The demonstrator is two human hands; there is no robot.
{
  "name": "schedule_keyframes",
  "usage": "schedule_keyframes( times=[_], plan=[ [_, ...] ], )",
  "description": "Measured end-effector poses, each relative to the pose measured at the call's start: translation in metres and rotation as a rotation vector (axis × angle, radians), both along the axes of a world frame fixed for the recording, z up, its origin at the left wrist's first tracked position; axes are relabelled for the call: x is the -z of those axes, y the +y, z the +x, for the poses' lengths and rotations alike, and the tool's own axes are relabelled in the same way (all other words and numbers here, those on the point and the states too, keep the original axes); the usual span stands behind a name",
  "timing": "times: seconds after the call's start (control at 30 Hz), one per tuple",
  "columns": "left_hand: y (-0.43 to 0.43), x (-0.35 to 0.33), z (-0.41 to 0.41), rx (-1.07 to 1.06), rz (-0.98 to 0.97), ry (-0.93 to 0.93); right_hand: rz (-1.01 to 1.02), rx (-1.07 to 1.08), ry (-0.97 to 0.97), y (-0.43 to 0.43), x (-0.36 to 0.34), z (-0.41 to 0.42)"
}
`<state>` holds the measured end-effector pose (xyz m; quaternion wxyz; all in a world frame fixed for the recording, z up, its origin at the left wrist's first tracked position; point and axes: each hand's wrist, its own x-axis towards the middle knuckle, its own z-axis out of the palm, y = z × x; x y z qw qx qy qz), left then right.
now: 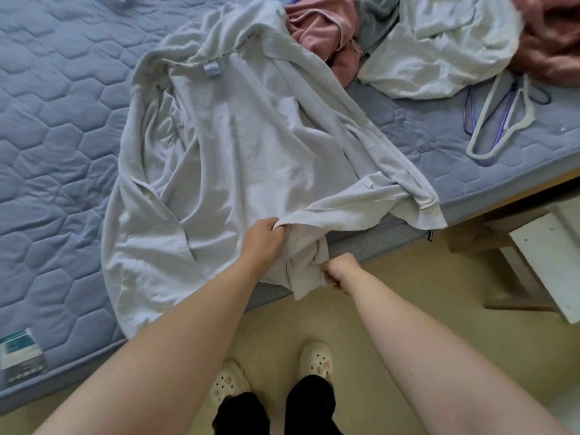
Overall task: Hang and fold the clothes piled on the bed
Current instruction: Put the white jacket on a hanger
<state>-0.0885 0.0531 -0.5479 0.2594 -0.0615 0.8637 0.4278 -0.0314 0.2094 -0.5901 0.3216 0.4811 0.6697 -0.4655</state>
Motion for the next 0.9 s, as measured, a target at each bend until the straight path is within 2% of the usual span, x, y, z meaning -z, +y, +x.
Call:
schedule_keyframes(
  times=[0.03,0.1,0.17,0.2,0.27,0.33,0.37,0.43,0.53,0.57,0.63,0.67,0.7,0.73,0.8,0.83,0.9],
  plan=[
    [0.001,-0.004,0.001,0.004,-0.002,0.019,-0.003,0.048,0.030,0.005,-0.004,-0.002],
    [0.003,-0.011,0.005,0.051,0.005,0.026,-0.115,0.303,0.141,0.016,-0.015,-0.009],
    [0.005,-0.019,0.008,0.141,0.029,-0.004,-0.361,0.613,0.272,0.023,-0.034,-0.020],
    [0.006,-0.023,0.009,0.198,0.023,-0.009,-0.463,0.692,0.291,0.024,-0.043,-0.026],
    [0.009,-0.032,0.010,0.280,-0.008,-0.006,-0.534,0.578,0.262,0.024,-0.063,-0.037],
    [0.009,-0.041,0.010,0.346,-0.074,-0.007,-0.491,0.400,0.225,0.024,-0.077,-0.046],
    [0.007,-0.043,0.009,0.379,-0.111,-0.003,-0.461,0.376,0.232,0.026,-0.083,-0.051],
    [0.001,-0.044,0.008,0.414,-0.209,0.004,-0.350,0.423,0.298,0.034,-0.093,-0.058],
    [-0.014,-0.043,0.005,0.432,-0.471,0.044,-0.195,0.572,0.397,0.041,-0.101,-0.066],
    [-0.020,-0.040,0.004,0.446,-0.488,0.020,-0.155,0.609,0.409,0.041,-0.101,-0.069],
    [-0.031,-0.033,0.006,0.459,-0.311,-0.181,-0.028,0.607,0.368,0.041,-0.094,-0.070],
    [-0.039,-0.028,0.010,0.417,-0.204,-0.303,0.082,0.536,0.311,0.042,-0.088,-0.068],
    [-0.049,-0.023,0.015,0.321,-0.146,-0.345,0.210,0.422,0.237,0.042,-0.081,-0.064],
    [-0.060,-0.016,0.018,0.177,-0.161,-0.293,0.350,0.294,0.166,0.040,-0.075,-0.057],
    [-0.085,0.001,0.026,-0.161,-0.417,-0.063,0.563,0.087,0.139,0.028,-0.068,-0.040],
    [-0.098,0.008,0.030,-0.291,-0.547,-0.054,0.626,-0.011,0.198,0.019,-0.064,-0.032],
    [-0.125,0.021,0.036,-0.523,-0.619,-0.226,0.664,-0.238,0.326,-0.005,-0.056,-0.023]
  ],
)
